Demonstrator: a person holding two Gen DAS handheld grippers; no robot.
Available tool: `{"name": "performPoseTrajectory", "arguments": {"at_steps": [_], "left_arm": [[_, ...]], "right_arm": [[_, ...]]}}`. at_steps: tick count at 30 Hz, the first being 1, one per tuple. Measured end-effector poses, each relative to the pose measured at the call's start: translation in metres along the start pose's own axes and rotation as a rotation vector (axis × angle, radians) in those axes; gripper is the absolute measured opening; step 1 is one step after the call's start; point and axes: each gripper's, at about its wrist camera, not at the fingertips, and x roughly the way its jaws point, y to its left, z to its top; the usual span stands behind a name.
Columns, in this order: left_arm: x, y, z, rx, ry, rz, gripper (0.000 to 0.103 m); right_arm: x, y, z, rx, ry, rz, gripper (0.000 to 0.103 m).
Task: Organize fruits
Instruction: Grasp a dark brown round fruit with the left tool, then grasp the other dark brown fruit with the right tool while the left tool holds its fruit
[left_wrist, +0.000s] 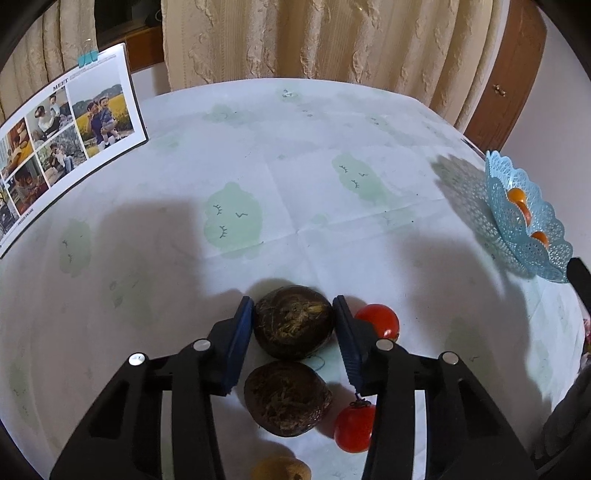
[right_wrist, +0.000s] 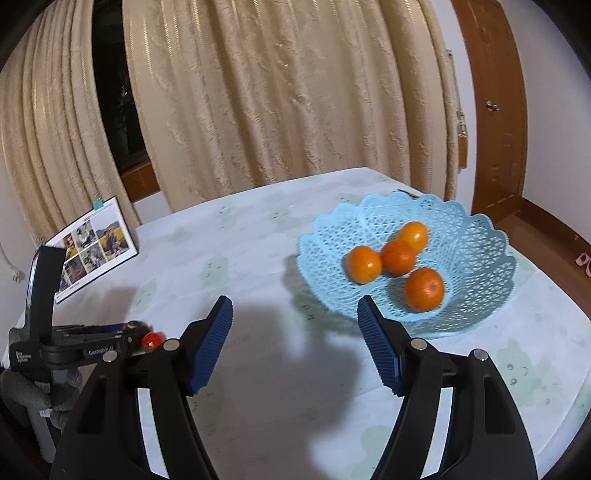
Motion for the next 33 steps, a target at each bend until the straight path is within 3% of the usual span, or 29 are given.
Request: {"name": "performPoseTrajectory", "arguments": {"at_steps": [12,25,33], "left_arm": [[-0.038,0.019,0.012,-0.055,-0.103,0.052,0.044],[-0.086,0.046,0.005,-0.129,-0.217,0.119,0.044],[-0.095,0.065,-0.001,-0.178,-0.232,0.133,0.044]], "right_arm": [[0.012,0.035,-0.001,-0.041,0.088,0.136,0.072],[0.042,0.126,-0.01,-0.171,0.304,0.437,0.072],[0.073,0.181,-0.03,-0.296,0.414,0.445,0.056]]}}
